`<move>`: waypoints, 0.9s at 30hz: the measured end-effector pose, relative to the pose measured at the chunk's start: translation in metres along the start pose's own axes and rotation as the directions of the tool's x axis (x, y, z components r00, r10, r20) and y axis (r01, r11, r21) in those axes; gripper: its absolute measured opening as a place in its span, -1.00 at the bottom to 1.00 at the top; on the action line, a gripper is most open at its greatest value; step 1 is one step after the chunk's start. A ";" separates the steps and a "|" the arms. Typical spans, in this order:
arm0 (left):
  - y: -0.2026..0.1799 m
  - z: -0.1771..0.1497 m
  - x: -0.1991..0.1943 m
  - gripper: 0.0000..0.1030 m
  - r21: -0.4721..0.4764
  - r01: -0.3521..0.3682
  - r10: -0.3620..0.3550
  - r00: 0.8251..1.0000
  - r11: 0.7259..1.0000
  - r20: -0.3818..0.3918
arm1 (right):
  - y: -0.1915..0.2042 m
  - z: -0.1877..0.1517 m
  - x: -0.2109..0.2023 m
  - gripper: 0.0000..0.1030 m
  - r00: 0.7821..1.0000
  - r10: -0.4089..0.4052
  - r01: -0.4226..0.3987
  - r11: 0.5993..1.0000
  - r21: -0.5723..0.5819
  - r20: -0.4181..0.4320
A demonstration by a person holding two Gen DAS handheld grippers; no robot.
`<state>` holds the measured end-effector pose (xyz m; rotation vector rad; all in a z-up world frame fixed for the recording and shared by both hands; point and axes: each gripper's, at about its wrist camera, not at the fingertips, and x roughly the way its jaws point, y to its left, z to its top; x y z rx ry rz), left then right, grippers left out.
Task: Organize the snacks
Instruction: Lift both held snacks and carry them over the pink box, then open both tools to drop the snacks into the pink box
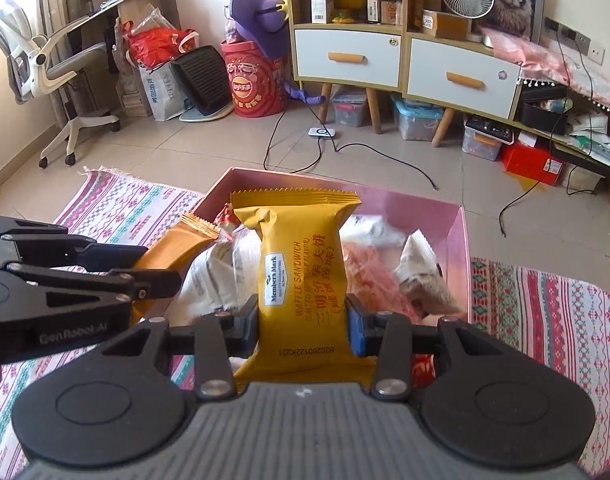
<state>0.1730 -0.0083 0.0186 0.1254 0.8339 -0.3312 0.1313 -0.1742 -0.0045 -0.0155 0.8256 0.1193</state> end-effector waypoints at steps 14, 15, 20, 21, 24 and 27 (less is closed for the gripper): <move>0.006 0.000 0.020 -0.26 -0.006 -0.016 0.016 1.000 1.000 -0.009 | 0.006 0.014 0.018 -0.15 1.000 -0.002 0.002 0.999 0.034 -0.005; 0.006 0.001 0.021 -0.22 -0.006 -0.015 0.015 1.000 1.000 -0.010 | 0.005 0.017 0.018 -0.04 1.000 -0.004 0.004 0.999 0.035 -0.003; 0.003 0.000 0.019 0.00 0.017 -0.011 0.011 1.000 1.000 -0.021 | 0.005 0.019 0.015 0.01 1.000 -0.012 0.011 0.999 0.034 0.003; 0.003 0.000 0.019 0.03 0.018 -0.012 0.012 1.000 1.000 -0.020 | 0.005 0.020 0.014 0.04 1.000 -0.014 0.013 0.999 0.034 0.004; 0.003 0.000 0.016 0.14 0.018 -0.014 0.015 1.000 1.000 -0.016 | 0.004 0.021 0.011 0.09 1.000 -0.020 0.019 0.999 0.036 0.011; 0.002 0.000 0.014 0.20 0.026 -0.017 0.017 1.000 1.000 -0.019 | 0.004 0.021 0.009 0.12 1.000 -0.019 0.018 0.999 0.035 0.011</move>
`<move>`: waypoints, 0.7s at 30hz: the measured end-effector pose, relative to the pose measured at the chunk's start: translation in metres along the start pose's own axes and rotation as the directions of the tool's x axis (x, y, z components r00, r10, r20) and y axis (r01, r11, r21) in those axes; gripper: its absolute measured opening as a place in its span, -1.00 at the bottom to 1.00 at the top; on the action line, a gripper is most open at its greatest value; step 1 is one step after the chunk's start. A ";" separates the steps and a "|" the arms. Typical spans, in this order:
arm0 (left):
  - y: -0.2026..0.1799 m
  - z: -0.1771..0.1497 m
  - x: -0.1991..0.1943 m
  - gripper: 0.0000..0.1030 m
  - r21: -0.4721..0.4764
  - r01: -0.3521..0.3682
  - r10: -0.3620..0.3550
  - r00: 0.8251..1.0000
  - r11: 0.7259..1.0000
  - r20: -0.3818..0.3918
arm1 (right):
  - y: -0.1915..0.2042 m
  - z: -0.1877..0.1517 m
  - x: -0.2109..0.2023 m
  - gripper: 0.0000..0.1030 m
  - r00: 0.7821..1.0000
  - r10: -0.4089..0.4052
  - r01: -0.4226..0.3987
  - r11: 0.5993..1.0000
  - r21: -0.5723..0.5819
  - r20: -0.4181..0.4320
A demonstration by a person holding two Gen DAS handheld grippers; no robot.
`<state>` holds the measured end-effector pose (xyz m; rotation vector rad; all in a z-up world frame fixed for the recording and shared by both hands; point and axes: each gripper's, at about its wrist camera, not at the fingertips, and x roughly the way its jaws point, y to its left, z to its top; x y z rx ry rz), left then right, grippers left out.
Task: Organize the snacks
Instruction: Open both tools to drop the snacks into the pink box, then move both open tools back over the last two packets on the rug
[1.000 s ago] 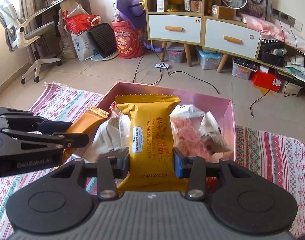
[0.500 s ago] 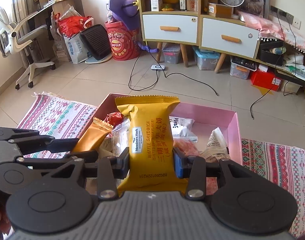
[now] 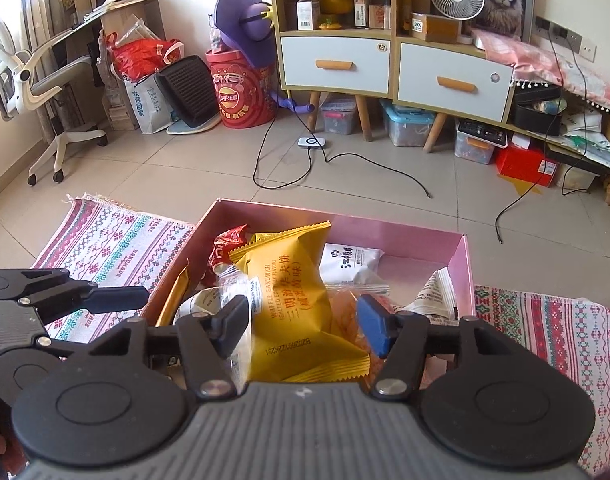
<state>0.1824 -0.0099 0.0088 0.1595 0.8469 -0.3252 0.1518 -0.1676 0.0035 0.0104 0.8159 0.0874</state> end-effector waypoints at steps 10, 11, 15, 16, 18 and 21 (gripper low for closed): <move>-0.005 -0.006 -0.014 0.42 0.011 0.000 0.000 1.000 1.000 0.003 | 0.004 -0.002 -0.021 0.32 1.000 0.001 0.000 1.000 -0.024 0.015; -0.006 -0.008 -0.016 0.47 0.012 0.001 -0.001 1.000 1.000 0.004 | 0.004 -0.002 -0.023 0.33 1.000 0.002 -0.002 1.000 -0.026 0.015; -0.009 -0.012 -0.024 0.72 0.016 -0.002 0.002 1.000 1.000 0.009 | 0.007 -0.006 -0.032 0.42 1.000 -0.001 0.001 0.999 -0.049 0.013; -0.009 -0.013 -0.026 0.76 0.016 0.000 0.000 1.000 1.000 0.007 | 0.008 -0.007 -0.035 0.43 1.000 -0.006 0.006 0.998 -0.056 0.014; -0.010 -0.015 -0.029 0.80 0.015 0.001 -0.001 1.000 1.000 0.005 | 0.008 -0.008 -0.039 0.48 1.000 -0.013 0.014 0.998 -0.063 0.018; -0.012 -0.017 -0.035 0.90 0.020 -0.006 0.006 1.000 1.000 0.006 | 0.006 -0.011 -0.046 0.56 1.000 -0.012 0.013 0.998 -0.056 0.026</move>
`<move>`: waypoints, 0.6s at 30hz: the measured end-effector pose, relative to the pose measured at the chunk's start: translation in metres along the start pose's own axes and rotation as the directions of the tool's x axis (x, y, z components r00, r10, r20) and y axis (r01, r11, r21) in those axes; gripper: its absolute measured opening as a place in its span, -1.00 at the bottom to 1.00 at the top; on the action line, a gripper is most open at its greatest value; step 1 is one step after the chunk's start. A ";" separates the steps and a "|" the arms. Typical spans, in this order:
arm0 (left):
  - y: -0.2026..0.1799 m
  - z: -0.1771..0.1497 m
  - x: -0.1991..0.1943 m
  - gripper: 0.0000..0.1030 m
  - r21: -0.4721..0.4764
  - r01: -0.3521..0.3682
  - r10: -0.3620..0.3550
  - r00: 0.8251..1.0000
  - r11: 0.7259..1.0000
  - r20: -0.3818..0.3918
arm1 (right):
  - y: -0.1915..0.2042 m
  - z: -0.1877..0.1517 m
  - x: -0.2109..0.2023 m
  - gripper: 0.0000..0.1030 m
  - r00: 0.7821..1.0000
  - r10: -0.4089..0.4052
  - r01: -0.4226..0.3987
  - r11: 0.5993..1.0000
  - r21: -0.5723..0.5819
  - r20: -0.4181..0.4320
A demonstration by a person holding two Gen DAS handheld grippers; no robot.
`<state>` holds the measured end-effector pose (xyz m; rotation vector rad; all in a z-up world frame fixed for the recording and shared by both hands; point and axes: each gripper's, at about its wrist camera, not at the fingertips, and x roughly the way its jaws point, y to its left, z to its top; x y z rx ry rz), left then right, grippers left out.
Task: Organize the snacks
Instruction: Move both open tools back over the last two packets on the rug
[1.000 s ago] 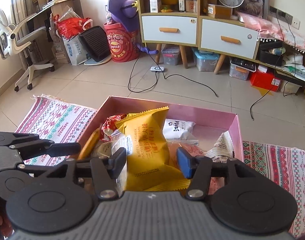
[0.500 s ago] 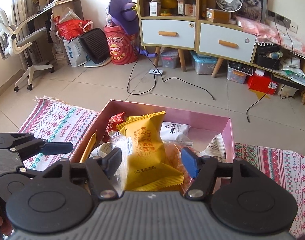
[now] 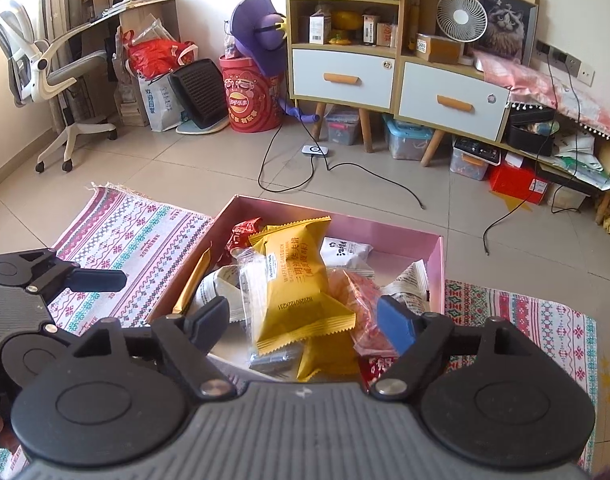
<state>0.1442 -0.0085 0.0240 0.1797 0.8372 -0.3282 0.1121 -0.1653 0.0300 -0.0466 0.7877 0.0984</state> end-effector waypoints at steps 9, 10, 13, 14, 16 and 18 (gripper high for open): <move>-0.004 -0.019 -0.014 1.00 0.041 -0.006 0.006 1.000 0.999 0.013 | -0.006 -0.022 -0.017 0.77 1.000 -0.020 0.021 1.000 -0.004 0.017; -0.004 -0.021 -0.014 1.00 0.048 -0.008 0.007 1.000 0.999 0.013 | -0.007 -0.024 -0.018 0.77 1.000 -0.024 0.025 1.000 -0.004 0.016; -0.005 -0.029 -0.015 1.00 0.059 -0.009 0.009 1.000 0.998 0.006 | -0.010 -0.032 -0.021 0.79 0.999 -0.038 0.038 0.999 -0.001 0.010; -0.004 -0.032 -0.015 1.00 0.061 -0.008 0.008 1.000 0.998 0.000 | -0.011 -0.036 -0.022 0.80 0.999 -0.039 0.039 0.999 0.005 0.007; -0.005 -0.039 -0.014 1.00 0.062 -0.006 0.006 1.000 0.998 -0.007 | -0.013 -0.042 -0.023 0.82 0.999 -0.040 0.040 0.999 0.014 0.001; -0.004 -0.045 -0.014 1.00 0.060 -0.003 0.004 1.000 0.998 -0.015 | -0.013 -0.050 -0.022 0.83 0.999 -0.039 0.039 0.999 0.014 -0.009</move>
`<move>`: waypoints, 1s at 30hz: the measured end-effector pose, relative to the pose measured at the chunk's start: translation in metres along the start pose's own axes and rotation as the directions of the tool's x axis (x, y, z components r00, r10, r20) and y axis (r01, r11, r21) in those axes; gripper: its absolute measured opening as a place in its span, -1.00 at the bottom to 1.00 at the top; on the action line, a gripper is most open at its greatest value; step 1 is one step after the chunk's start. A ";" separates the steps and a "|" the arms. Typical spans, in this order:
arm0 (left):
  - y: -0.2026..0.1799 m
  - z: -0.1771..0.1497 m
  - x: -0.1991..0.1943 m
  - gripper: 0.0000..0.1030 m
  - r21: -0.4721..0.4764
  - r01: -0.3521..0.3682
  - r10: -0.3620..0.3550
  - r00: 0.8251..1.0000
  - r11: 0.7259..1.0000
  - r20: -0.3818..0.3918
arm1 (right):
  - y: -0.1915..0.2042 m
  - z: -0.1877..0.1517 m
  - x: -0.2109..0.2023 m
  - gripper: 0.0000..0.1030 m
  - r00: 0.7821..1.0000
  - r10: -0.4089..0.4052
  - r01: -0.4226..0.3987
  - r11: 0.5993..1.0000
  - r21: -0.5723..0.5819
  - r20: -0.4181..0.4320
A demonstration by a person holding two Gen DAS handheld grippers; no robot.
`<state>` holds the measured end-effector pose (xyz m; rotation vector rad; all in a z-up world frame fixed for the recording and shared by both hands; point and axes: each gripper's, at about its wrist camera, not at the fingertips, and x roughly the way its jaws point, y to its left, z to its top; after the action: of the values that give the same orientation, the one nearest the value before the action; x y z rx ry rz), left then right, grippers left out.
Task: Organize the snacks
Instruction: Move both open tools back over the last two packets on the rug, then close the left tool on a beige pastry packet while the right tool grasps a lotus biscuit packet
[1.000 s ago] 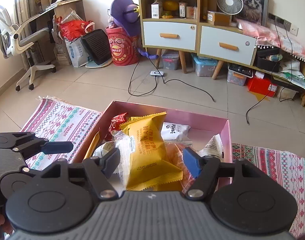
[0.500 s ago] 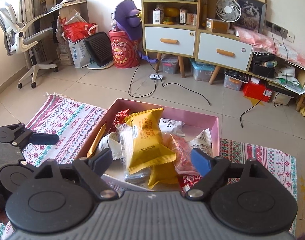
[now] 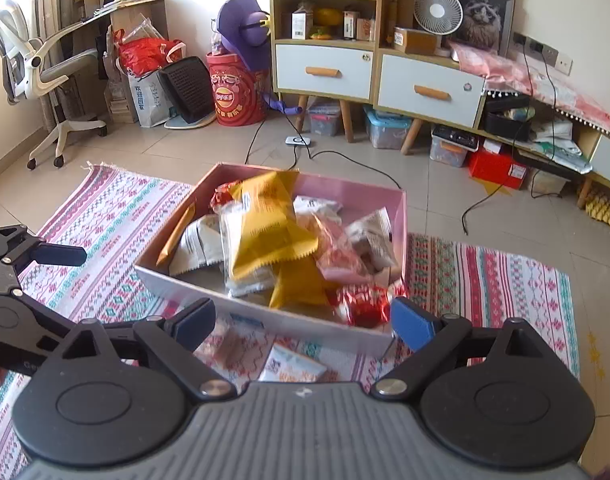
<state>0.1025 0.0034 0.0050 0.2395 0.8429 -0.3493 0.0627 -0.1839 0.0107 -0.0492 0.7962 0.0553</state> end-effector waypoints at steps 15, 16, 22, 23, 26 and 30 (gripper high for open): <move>-0.013 -0.016 0.017 1.00 -0.092 0.043 -0.045 0.999 0.995 -0.021 | 0.006 -0.054 0.008 0.86 0.997 -0.053 0.046 0.993 -0.112 -0.058; -0.015 -0.015 0.019 1.00 -0.105 0.051 -0.054 0.998 0.993 -0.021 | 0.006 -0.055 0.008 0.86 0.997 -0.055 0.048 0.992 -0.116 -0.060; -0.029 -0.008 0.032 0.98 -0.140 0.085 -0.088 0.996 0.986 -0.019 | 0.003 -0.061 0.012 0.87 0.995 -0.053 0.042 0.991 -0.124 -0.081; -0.031 -0.007 0.034 0.91 -0.146 0.099 -0.103 0.995 0.984 -0.019 | 0.002 -0.061 0.013 0.87 0.995 -0.054 0.043 0.991 -0.124 -0.084; -0.035 -0.004 0.041 0.70 -0.165 0.122 -0.129 0.991 0.979 -0.030 | -0.001 -0.061 0.015 0.87 0.995 -0.053 0.043 0.992 -0.117 -0.090; -0.039 0.000 0.048 0.54 -0.174 0.140 -0.149 0.988 0.975 -0.040 | -0.005 -0.061 0.017 0.87 0.995 -0.045 0.037 0.995 -0.095 -0.094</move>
<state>0.1165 -0.0423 -0.0349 0.0273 0.9401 -0.4057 0.0316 -0.1924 -0.0433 -0.1573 0.8881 0.0514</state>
